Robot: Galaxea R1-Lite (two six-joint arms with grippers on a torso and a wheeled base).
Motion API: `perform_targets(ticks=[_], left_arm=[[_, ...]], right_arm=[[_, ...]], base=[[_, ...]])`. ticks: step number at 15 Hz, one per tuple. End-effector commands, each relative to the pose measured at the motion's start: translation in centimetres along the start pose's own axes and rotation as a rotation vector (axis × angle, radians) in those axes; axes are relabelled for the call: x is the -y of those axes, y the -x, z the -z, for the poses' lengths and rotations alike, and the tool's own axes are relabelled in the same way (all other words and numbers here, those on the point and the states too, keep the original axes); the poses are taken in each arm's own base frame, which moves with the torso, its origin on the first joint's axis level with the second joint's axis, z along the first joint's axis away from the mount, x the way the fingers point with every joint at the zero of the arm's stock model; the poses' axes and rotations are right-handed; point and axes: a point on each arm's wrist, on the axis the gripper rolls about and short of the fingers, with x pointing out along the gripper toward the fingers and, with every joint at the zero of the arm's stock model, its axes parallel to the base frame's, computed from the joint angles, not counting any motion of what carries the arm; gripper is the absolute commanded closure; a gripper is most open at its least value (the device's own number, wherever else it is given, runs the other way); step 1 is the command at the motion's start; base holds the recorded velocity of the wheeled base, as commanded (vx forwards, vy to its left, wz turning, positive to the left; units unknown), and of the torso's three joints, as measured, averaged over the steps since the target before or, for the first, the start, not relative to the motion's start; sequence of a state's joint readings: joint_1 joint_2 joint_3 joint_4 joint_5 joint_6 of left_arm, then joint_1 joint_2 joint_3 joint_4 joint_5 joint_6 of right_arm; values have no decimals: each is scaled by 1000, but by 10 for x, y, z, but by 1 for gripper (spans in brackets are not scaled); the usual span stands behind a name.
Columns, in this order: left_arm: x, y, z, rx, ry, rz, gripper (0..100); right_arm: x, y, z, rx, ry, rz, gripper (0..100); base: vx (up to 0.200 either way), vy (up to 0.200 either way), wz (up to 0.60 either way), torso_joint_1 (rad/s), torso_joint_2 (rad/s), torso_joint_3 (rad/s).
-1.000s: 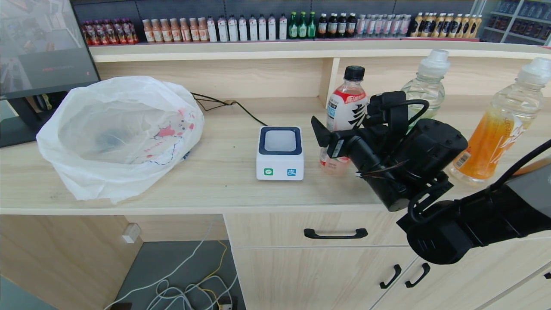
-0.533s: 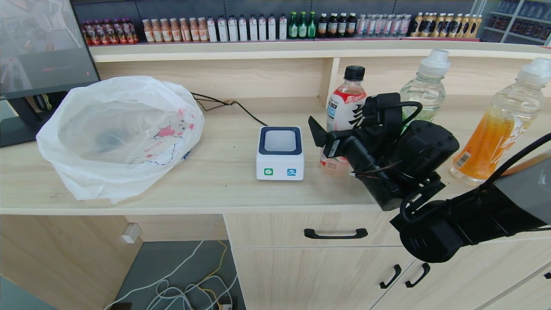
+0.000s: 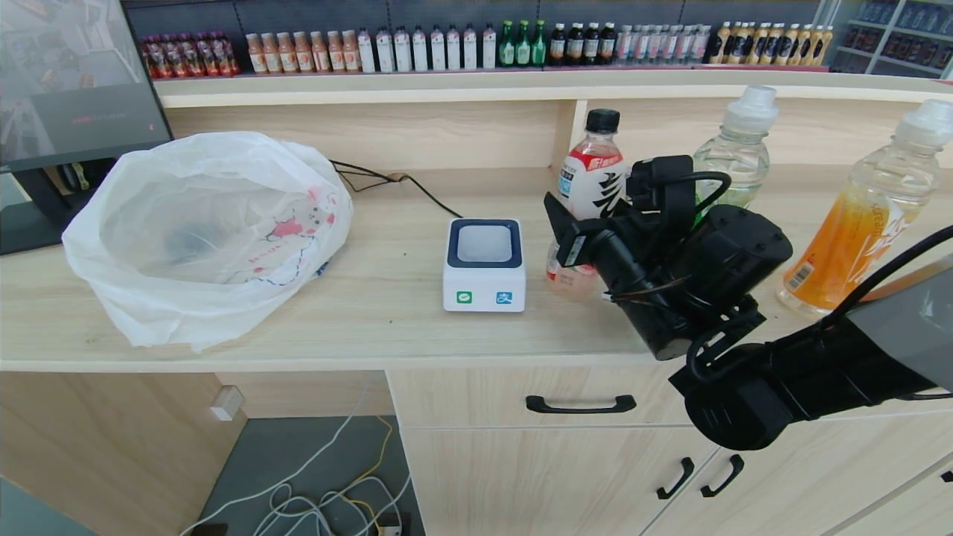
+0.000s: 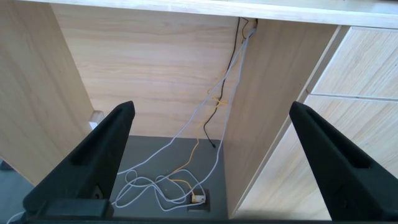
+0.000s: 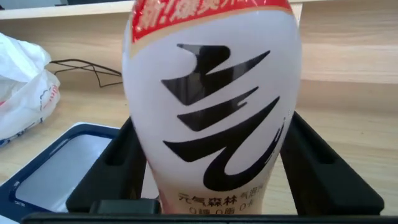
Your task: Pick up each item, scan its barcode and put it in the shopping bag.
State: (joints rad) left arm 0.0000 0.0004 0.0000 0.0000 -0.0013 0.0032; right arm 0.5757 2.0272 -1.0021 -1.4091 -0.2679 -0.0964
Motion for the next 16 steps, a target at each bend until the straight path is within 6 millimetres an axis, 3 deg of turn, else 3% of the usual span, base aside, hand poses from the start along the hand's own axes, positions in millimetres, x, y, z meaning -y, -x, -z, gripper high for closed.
perform_targets(ticks=[1, 16], left_arm=[[0, 0, 0, 0, 0, 0, 0], [0, 0, 0, 0, 0, 2, 0]], right_arm=[[0, 0, -2, 7, -1, 2, 100], [1, 1, -16, 62, -17, 1, 100]], base=[[0, 0, 0, 0, 0, 0], [0, 0, 0, 0, 0, 0]])
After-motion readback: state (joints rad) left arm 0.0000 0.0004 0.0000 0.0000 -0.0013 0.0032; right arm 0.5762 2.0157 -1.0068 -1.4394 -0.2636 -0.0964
